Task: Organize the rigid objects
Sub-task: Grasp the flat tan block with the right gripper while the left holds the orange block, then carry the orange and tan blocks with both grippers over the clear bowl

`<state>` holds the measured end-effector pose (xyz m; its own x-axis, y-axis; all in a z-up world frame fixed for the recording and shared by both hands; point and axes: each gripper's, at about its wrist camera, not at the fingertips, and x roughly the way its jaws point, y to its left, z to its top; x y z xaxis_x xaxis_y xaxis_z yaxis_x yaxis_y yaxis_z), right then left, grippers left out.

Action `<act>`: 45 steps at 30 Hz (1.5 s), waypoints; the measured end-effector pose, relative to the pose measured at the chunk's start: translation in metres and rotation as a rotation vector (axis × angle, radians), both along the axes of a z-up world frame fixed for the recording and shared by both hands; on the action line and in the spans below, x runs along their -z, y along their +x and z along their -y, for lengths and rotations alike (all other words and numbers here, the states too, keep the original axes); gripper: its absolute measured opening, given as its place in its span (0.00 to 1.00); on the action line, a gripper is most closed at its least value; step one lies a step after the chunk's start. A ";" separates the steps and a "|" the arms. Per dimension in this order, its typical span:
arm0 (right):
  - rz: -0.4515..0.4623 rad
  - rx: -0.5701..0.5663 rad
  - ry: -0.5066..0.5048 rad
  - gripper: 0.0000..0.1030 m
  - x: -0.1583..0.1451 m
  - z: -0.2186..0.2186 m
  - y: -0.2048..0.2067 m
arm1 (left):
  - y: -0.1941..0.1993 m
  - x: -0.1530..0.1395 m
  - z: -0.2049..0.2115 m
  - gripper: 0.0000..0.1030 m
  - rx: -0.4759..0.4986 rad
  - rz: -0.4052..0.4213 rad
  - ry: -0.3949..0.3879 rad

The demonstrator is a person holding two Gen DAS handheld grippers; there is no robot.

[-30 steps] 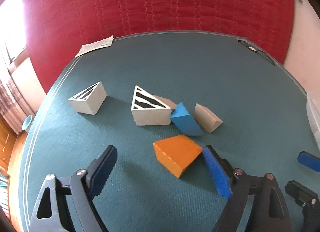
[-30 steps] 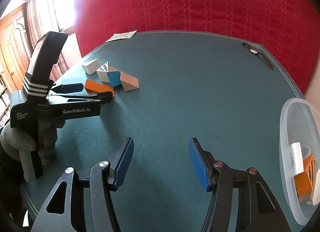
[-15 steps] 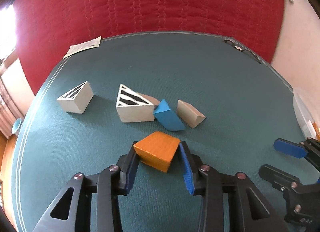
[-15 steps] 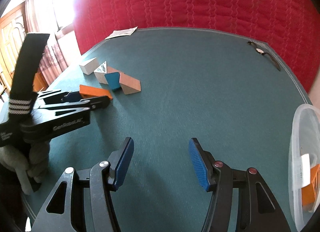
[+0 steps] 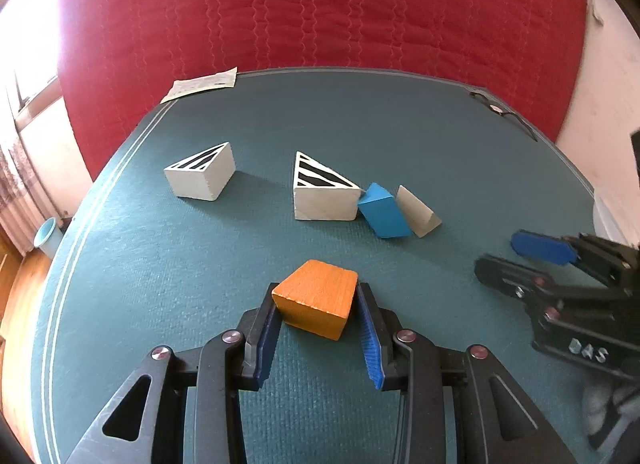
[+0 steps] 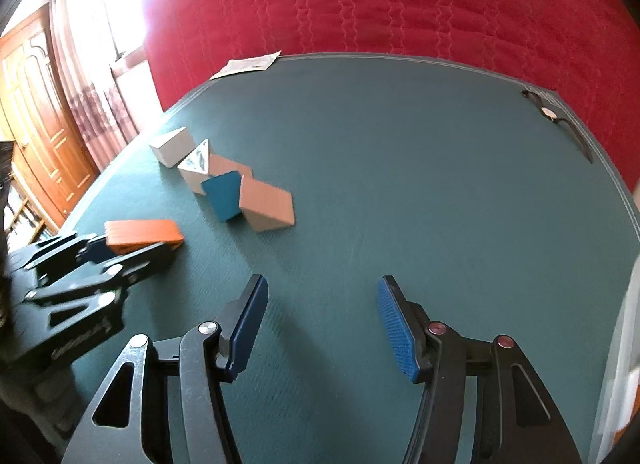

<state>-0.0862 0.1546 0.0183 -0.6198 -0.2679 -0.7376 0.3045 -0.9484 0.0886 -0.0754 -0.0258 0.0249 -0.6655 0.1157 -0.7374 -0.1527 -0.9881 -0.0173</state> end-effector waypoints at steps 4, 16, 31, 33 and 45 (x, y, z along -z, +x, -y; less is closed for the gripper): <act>-0.001 -0.019 0.020 0.57 0.000 0.009 -0.011 | 0.000 0.001 0.001 0.37 0.002 0.003 0.012; -0.016 -0.067 0.079 0.57 0.000 0.034 -0.043 | 0.000 0.003 0.005 0.37 -0.001 0.006 0.035; -0.032 -0.140 0.121 0.57 0.000 0.061 -0.076 | 0.002 0.004 0.003 0.37 -0.005 0.005 0.049; -0.033 -0.144 0.122 0.57 0.000 0.061 -0.079 | 0.002 0.004 0.003 0.37 -0.006 0.005 0.051; -0.057 -0.162 0.127 0.33 -0.001 0.066 -0.075 | 0.002 0.007 0.004 0.37 -0.006 0.005 0.056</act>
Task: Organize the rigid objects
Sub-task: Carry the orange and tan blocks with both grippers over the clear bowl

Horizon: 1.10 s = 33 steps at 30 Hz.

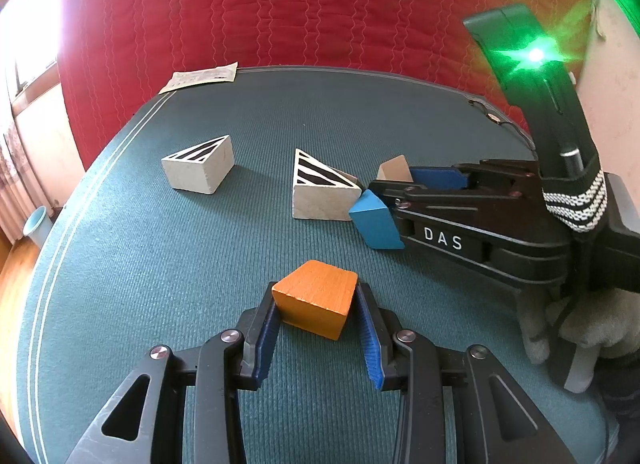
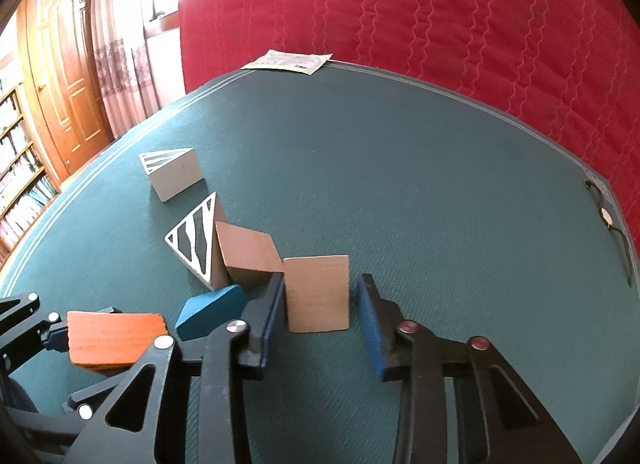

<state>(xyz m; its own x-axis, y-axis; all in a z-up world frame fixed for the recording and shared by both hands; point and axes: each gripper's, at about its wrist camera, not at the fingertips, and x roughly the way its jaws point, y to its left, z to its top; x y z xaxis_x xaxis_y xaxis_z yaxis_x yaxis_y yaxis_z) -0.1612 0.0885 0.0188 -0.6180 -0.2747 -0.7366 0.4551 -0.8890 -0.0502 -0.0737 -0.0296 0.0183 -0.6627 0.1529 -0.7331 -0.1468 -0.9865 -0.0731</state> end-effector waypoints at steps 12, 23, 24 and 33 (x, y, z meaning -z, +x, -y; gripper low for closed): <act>0.030 0.088 -0.081 0.32 0.000 -0.034 0.025 | 0.000 0.000 0.000 0.37 0.000 0.000 0.001; 0.037 0.138 -0.151 0.32 -0.005 -0.069 0.071 | 0.000 -0.001 -0.002 0.37 -0.001 0.000 -0.008; 0.036 0.141 -0.157 0.32 -0.006 -0.071 0.074 | 0.001 -0.001 -0.002 0.37 0.000 0.000 -0.009; 0.040 0.158 -0.190 0.32 -0.011 -0.088 0.103 | 0.001 -0.003 0.001 0.36 -0.001 -0.004 0.016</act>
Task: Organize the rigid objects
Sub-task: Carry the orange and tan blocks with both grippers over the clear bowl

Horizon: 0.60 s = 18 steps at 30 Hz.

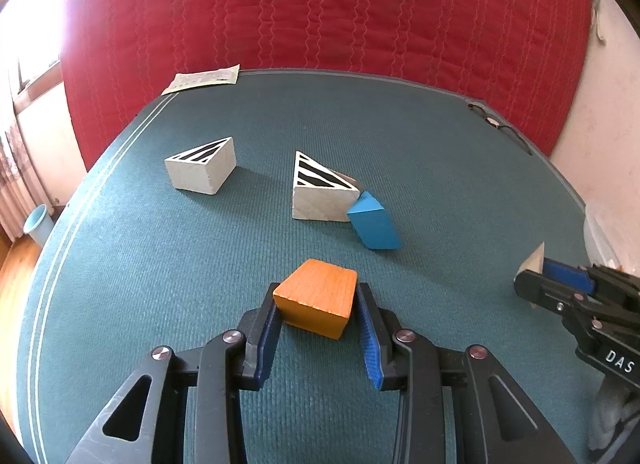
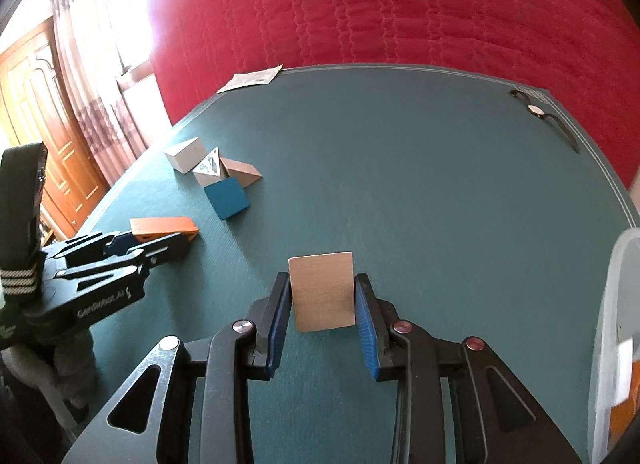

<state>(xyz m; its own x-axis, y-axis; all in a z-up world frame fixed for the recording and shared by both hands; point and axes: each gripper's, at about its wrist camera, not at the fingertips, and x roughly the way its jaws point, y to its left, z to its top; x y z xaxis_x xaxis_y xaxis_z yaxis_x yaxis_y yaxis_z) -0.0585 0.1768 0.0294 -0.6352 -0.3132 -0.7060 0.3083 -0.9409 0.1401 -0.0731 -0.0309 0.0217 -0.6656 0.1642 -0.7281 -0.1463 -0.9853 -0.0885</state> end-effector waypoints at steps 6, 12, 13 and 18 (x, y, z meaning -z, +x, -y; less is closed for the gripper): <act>-0.004 0.015 -0.017 0.32 -0.003 -0.012 0.012 | 0.007 -0.002 -0.002 0.36 0.017 0.002 0.018; -0.003 0.039 -0.025 0.32 -0.005 -0.027 0.018 | 0.012 -0.004 -0.012 0.36 0.037 0.007 0.018; -0.003 0.043 -0.026 0.32 -0.006 -0.029 0.019 | 0.012 -0.004 -0.014 0.36 0.040 0.008 0.017; -0.017 0.065 -0.029 0.32 -0.011 -0.044 0.026 | 0.015 -0.005 -0.026 0.36 0.059 0.010 0.012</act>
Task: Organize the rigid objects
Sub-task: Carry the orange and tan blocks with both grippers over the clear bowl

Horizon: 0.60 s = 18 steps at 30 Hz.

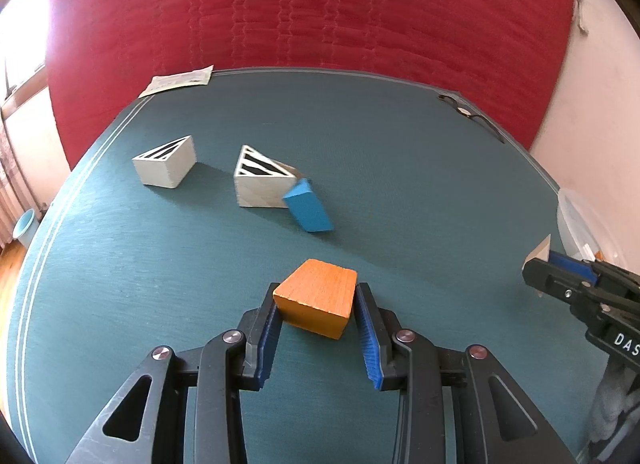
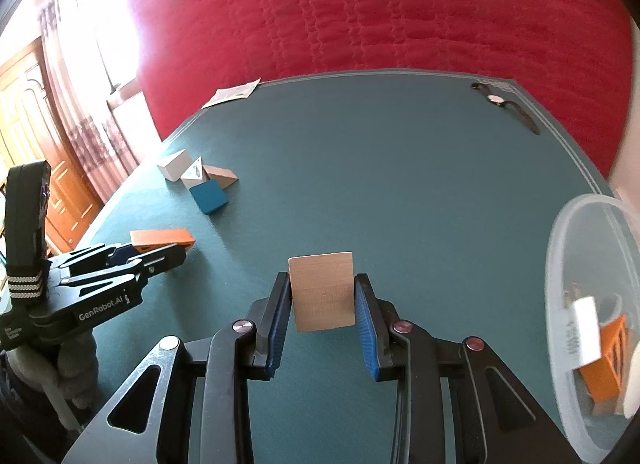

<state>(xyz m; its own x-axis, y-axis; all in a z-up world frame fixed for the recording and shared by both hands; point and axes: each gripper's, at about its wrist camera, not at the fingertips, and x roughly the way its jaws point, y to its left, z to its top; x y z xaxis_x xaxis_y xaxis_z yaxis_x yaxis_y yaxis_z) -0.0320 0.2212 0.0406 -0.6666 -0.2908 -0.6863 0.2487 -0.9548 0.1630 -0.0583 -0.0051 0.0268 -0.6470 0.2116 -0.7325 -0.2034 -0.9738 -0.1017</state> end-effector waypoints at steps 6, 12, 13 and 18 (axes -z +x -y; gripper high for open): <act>-0.026 0.035 -0.005 0.32 -0.009 -0.021 0.011 | 0.004 -0.003 -0.020 0.36 0.027 -0.006 -0.012; -0.050 0.077 -0.014 0.32 -0.016 -0.044 0.021 | 0.006 -0.006 -0.039 0.36 0.057 -0.013 -0.021; -0.052 0.084 -0.016 0.32 -0.017 -0.048 0.023 | 0.007 -0.006 -0.043 0.36 0.063 -0.012 -0.021; -0.066 0.130 -0.027 0.32 -0.020 -0.069 0.031 | 0.011 -0.008 -0.059 0.36 0.092 -0.013 -0.019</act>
<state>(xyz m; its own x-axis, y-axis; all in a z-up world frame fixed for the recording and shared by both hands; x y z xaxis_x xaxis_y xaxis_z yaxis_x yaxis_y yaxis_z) -0.0009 0.2904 0.0609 -0.7433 -0.2170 -0.6328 0.1346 -0.9751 0.1762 -0.0471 0.0537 0.0346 -0.6346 0.2568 -0.7290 -0.2935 -0.9526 -0.0801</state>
